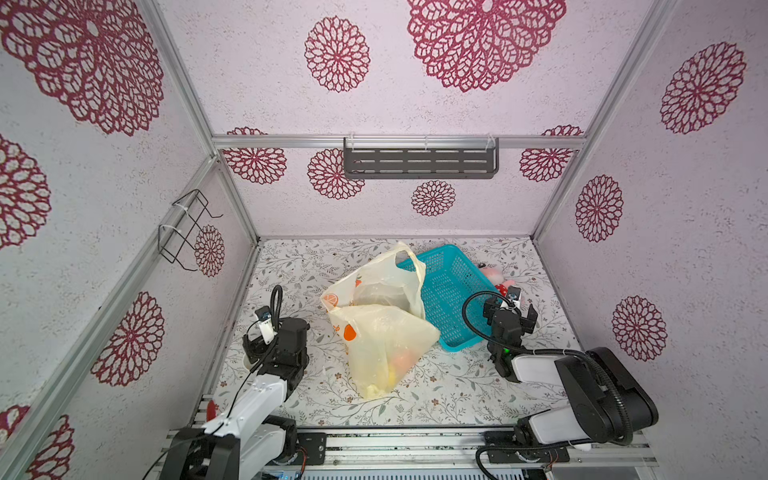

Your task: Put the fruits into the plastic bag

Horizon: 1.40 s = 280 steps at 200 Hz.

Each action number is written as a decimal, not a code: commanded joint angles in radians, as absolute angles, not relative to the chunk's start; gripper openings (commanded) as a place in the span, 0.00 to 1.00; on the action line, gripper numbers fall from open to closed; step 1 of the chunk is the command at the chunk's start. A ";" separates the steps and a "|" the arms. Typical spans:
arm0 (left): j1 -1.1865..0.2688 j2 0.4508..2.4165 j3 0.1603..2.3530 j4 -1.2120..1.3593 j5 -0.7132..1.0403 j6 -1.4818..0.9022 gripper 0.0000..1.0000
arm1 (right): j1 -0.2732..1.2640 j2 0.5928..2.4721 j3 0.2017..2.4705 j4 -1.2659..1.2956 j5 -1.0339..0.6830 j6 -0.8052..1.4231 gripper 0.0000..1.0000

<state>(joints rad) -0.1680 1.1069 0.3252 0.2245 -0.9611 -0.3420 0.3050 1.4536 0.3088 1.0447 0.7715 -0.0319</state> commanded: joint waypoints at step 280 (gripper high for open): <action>0.132 1.552 0.387 0.938 -0.328 -0.202 0.97 | 0.028 1.540 0.260 1.196 0.275 0.038 0.99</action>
<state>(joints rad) 0.1234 1.5505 0.3752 0.9222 -0.3401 -0.2138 0.0452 1.5284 0.2596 1.2808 0.3107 0.0280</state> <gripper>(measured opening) 0.975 0.989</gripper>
